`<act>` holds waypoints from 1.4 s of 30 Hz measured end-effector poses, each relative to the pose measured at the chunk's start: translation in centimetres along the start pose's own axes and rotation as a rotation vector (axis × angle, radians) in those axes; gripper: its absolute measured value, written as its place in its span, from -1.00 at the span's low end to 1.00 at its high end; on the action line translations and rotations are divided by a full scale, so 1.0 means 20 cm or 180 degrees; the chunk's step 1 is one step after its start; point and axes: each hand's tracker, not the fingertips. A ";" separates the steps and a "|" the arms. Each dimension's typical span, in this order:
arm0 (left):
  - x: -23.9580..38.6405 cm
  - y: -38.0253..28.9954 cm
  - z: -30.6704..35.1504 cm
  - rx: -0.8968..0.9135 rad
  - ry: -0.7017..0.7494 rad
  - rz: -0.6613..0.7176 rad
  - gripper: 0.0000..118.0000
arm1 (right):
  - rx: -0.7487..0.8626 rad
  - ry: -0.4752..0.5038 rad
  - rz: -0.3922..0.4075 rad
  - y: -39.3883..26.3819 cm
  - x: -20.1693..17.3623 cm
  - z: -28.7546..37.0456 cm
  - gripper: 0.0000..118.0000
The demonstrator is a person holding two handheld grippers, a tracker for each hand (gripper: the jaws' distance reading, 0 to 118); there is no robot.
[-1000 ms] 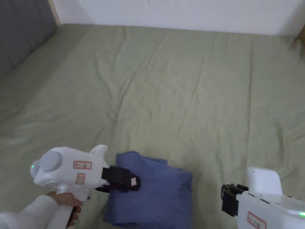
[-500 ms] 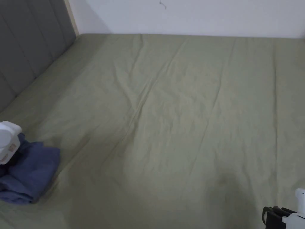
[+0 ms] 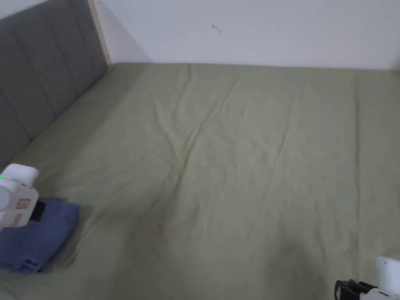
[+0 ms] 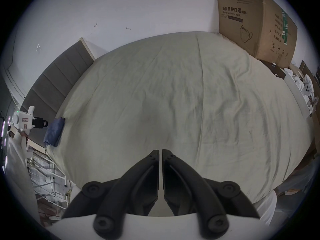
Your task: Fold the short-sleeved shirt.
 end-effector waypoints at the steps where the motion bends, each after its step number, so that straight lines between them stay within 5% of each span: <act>1: 0.10 -0.03 0.06 0.0114 -0.0107 -0.0023 -0.96 | 0.0025 0.0019 -0.0004 0.00 0.01 0.02 -0.93; 18: 1.38 -0.35 1.01 0.1671 -0.0758 0.0155 -1.00 | 0.1161 0.0034 0.0090 0.00 0.08 0.60 -0.93; 21: 1.55 -0.39 1.18 0.2059 -0.0873 0.0168 -1.00 | 0.1609 -0.0188 0.0336 -0.02 0.03 0.78 -0.93; 29: 1.64 -0.55 1.57 0.3129 -0.0587 0.0341 -1.00 | 0.2507 -0.0345 0.0529 -0.06 -0.07 1.16 -0.93; 37: 1.61 -0.61 1.62 0.3225 -0.0454 0.0457 -1.00 | 0.2736 -0.0467 0.0653 -0.10 -0.13 1.22 -0.83; 39: 1.59 -0.62 1.60 0.3166 -0.0445 0.0553 -0.55 | 0.2715 -0.0445 0.0636 -0.09 -0.12 1.22 -0.48; 41: 1.56 -0.61 1.58 0.3096 -0.0488 0.0619 0.21 | 0.2703 -0.0433 0.0615 -0.09 -0.12 1.21 0.13; 42: 1.55 -0.61 1.57 0.3080 -0.0502 0.0644 0.43 | 0.2691 -0.0432 0.0594 -0.08 -0.12 1.21 0.39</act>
